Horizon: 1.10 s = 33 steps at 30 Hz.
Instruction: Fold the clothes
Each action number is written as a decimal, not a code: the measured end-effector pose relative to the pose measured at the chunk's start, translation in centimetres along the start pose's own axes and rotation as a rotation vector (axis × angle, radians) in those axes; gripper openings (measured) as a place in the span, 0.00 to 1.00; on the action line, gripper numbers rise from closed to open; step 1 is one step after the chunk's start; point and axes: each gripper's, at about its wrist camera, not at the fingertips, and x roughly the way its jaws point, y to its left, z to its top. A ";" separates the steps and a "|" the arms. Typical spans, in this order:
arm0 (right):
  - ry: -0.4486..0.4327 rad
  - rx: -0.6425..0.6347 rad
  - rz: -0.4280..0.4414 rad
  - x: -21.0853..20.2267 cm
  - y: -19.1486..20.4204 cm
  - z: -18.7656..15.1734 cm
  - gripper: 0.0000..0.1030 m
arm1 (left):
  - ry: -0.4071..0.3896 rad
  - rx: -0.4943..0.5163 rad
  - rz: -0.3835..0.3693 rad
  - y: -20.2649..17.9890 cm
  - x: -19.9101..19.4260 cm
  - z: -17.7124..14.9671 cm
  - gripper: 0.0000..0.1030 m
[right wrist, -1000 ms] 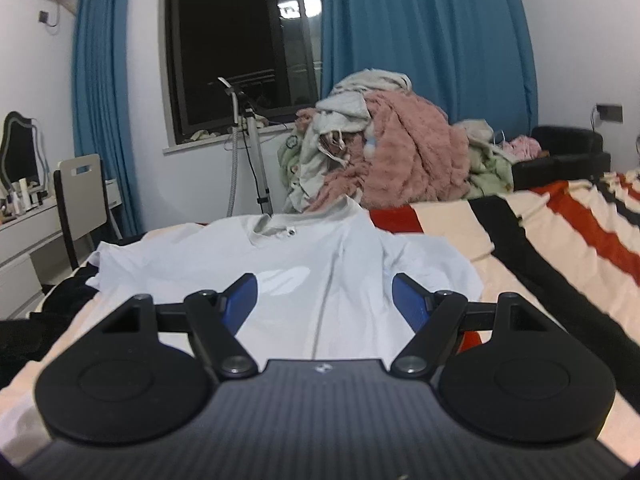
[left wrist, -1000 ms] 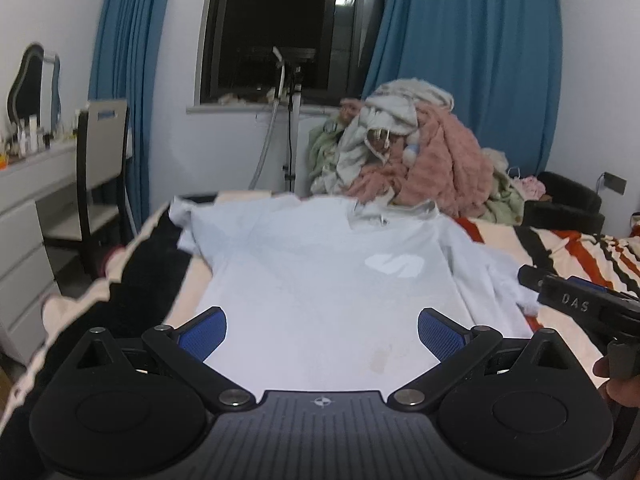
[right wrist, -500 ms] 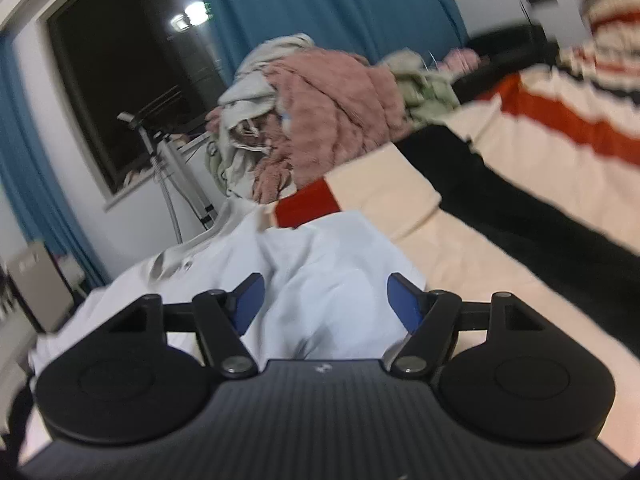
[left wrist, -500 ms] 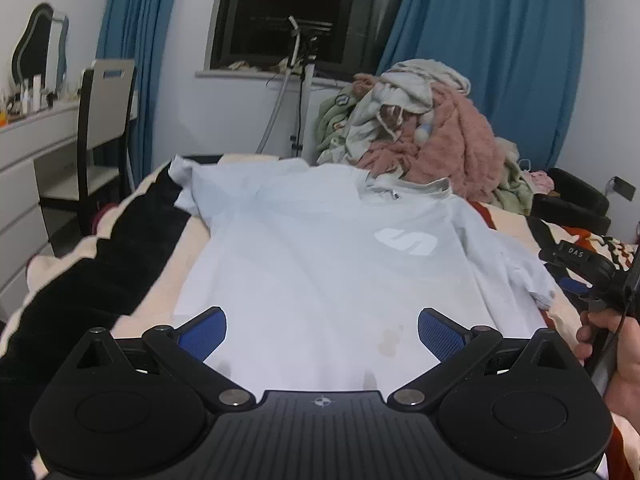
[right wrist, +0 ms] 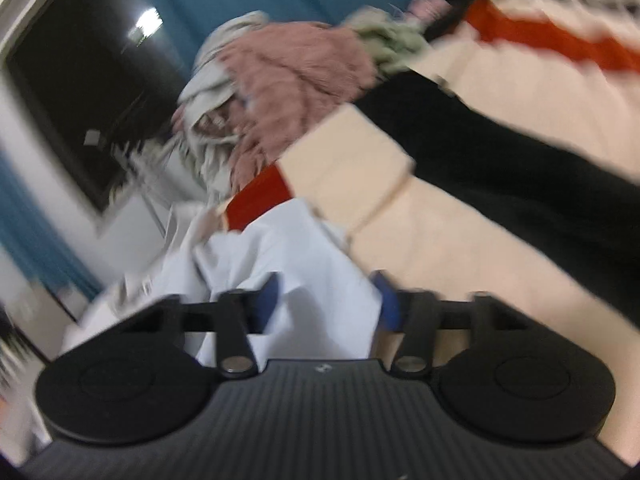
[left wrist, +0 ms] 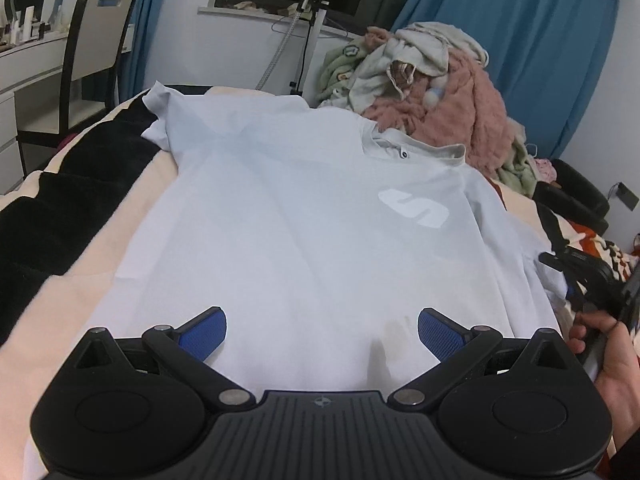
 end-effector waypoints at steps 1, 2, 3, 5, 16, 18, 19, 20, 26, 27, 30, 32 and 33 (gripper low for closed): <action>-0.004 -0.046 -0.002 0.1 0.8 -0.2 0.27 | -0.005 0.001 -0.002 0.0 -0.2 -0.1 1.00; -0.009 -0.091 -0.005 0.1 1.7 -0.4 0.24 | -0.012 0.001 -0.004 -0.1 -0.4 -0.1 1.00; 0.007 -0.100 -0.010 0.8 2.0 -0.3 0.24 | -0.021 0.002 -0.007 -0.1 -0.6 -0.1 1.00; 0.046 -0.090 -0.015 2.4 2.3 0.2 0.24 | -0.032 0.009 -0.008 -0.4 -0.8 -0.1 1.00; -0.134 -0.546 -0.215 2.0 7.7 9.0 0.09 | -0.081 0.033 -0.032 -0.8 -1.8 0.2 1.00; -0.135 -0.582 -0.273 3.5 6.7 10.1 0.09 | -0.086 0.044 -0.031 -0.9 -1.6 0.2 1.00; -0.124 -0.597 -0.299 4.5 6.0 10.3 0.09 | -0.089 0.053 -0.029 -1.0 -1.5 0.2 1.00; -0.114 -0.613 -0.325 5.5 5.2 10.4 0.09 | -0.091 0.067 -0.023 -1.2 -1.4 0.2 1.00; -0.064 -0.607 -0.313 9.1 1.2 9.0 0.12 | -0.078 0.127 -0.006 -1.8 0.4 -0.1 1.00; -0.059 -0.598 -0.294 9.2 0.9 8.7 0.18 | -0.072 0.128 -0.005 -1.8 0.8 -0.1 1.00; -0.045 -0.544 -0.260 8.9 0.5 8.6 0.77 | -0.063 0.137 -0.007 -1.7 1.6 0.0 1.00; -0.067 -0.526 -0.226 7.3 1.0 8.6 0.86 | -0.057 0.140 -0.011 -1.6 1.8 0.0 1.00; -0.070 -0.516 -0.212 6.2 1.3 8.7 0.86 | -0.052 0.136 -0.018 -1.6 1.8 0.0 1.00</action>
